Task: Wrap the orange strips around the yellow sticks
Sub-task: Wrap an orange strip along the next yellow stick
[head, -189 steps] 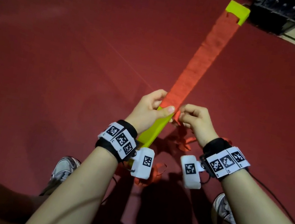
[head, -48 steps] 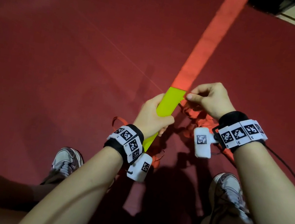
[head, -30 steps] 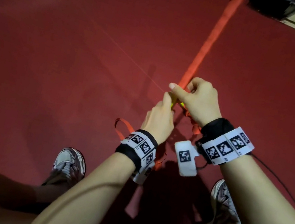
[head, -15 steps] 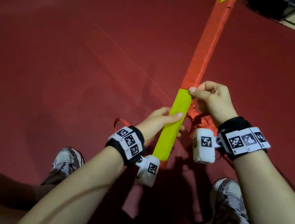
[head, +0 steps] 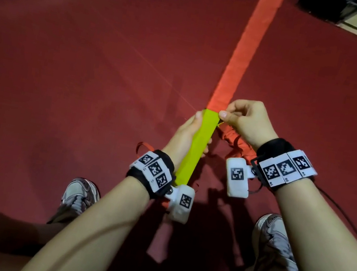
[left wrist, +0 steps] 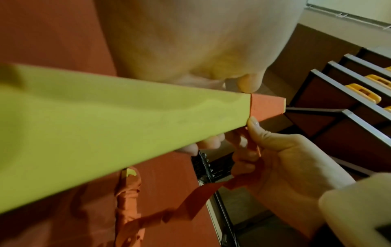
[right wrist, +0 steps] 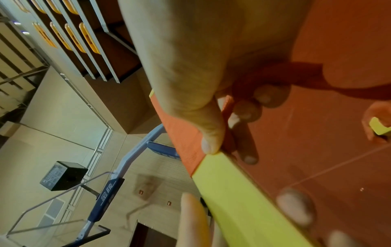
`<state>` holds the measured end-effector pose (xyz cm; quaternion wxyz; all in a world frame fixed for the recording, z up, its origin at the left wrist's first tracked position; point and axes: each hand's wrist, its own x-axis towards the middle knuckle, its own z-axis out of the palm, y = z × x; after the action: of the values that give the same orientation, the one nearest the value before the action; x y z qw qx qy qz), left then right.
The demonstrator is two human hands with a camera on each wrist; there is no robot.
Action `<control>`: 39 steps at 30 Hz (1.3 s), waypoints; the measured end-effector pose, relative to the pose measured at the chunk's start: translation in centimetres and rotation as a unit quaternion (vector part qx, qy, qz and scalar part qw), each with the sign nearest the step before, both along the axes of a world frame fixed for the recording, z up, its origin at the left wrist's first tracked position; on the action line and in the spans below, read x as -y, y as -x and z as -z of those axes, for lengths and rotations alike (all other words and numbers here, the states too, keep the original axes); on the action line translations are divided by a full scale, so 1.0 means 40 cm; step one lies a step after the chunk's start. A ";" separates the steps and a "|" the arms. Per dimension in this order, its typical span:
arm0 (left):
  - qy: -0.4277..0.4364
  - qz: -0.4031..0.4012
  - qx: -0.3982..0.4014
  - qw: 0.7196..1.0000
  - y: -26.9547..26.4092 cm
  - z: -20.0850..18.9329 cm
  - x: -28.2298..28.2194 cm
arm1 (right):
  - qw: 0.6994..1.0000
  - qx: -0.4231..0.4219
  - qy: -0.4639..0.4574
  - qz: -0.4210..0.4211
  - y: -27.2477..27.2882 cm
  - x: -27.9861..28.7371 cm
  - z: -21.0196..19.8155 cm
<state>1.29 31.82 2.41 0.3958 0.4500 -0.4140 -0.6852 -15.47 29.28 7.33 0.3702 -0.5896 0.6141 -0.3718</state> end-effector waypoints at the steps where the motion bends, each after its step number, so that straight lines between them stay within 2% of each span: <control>1: 0.011 0.004 0.004 1.000 -0.007 -0.004 0.006 | 1.000 0.006 0.000 0.002 -0.003 -0.001 0.001; 5: 0.083 -0.006 0.021 0.996 -0.013 -0.022 0.017 | 1.000 0.004 0.005 -0.020 -0.027 -0.009 0.008; 10: 0.123 -0.060 0.043 0.990 -0.036 -0.021 0.031 | 0.998 -0.032 -0.009 -0.048 -0.038 -0.024 -0.011; 12: 0.135 -0.089 0.059 0.985 -0.054 -0.025 0.045 | 0.987 -0.118 -0.069 -0.085 -0.014 -0.022 -0.024; 14: 0.141 -0.116 0.076 0.980 -0.079 -0.029 0.061 | 0.939 -0.296 -0.138 -0.106 0.021 -0.015 -0.029; 16: 0.145 -0.137 0.089 0.976 -0.104 -0.027 0.072 | 0.889 -0.417 -0.184 -0.054 0.047 -0.016 -0.024; 17: 0.146 -0.144 0.093 0.974 -0.113 -0.024 0.074 | 0.883 -0.431 -0.183 0.000 0.056 -0.016 -0.021; 19: 0.145 -0.152 0.101 0.972 -0.120 -0.016 0.073 | 0.902 -0.387 -0.123 0.144 0.069 -0.015 -0.016; 21: 0.151 -0.147 0.115 0.971 -0.114 -0.009 0.066 | 0.926 -0.280 -0.008 0.252 0.076 -0.012 -0.022; 23: 0.162 -0.130 0.130 0.969 -0.099 -0.004 0.057 | 0.939 -0.167 0.096 0.285 0.076 -0.009 -0.033; 24: 0.168 -0.123 0.138 0.968 -0.091 -0.002 0.054 | 0.940 -0.140 0.128 0.285 0.073 -0.007 -0.036; 26: 0.179 -0.114 0.141 0.967 -0.079 -0.004 0.047 | 0.936 -0.178 0.105 0.286 0.064 -0.006 -0.044; 28: 0.186 -0.112 0.144 0.966 -0.075 -0.007 0.046 | 0.926 -0.282 -0.004 0.249 0.065 -0.005 -0.048; 30: 0.191 -0.107 0.143 0.965 -0.075 -0.013 0.046 | 0.910 -0.366 -0.104 0.165 0.067 -0.007 -0.055; 32: 0.186 -0.096 0.134 0.969 -0.074 -0.016 0.047 | 0.903 -0.386 -0.156 0.103 0.055 -0.013 -0.057; 33: 0.178 -0.088 0.124 0.972 -0.073 -0.017 0.047 | 0.910 -0.379 -0.147 0.084 0.046 -0.017 -0.055; 36: 0.153 -0.051 0.094 0.982 -0.067 -0.025 0.039 | 0.960 -0.276 -0.050 0.023 0.012 -0.011 -0.043; 39: 0.156 0.002 0.063 0.986 -0.062 -0.040 0.026 | 0.997 -0.064 -0.003 -0.039 -0.034 -0.009 -0.023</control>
<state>3.77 30.78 4.02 0.4325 0.4243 -0.5406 -0.5836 -14.09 29.62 8.24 0.3463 -0.6347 0.6143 -0.3161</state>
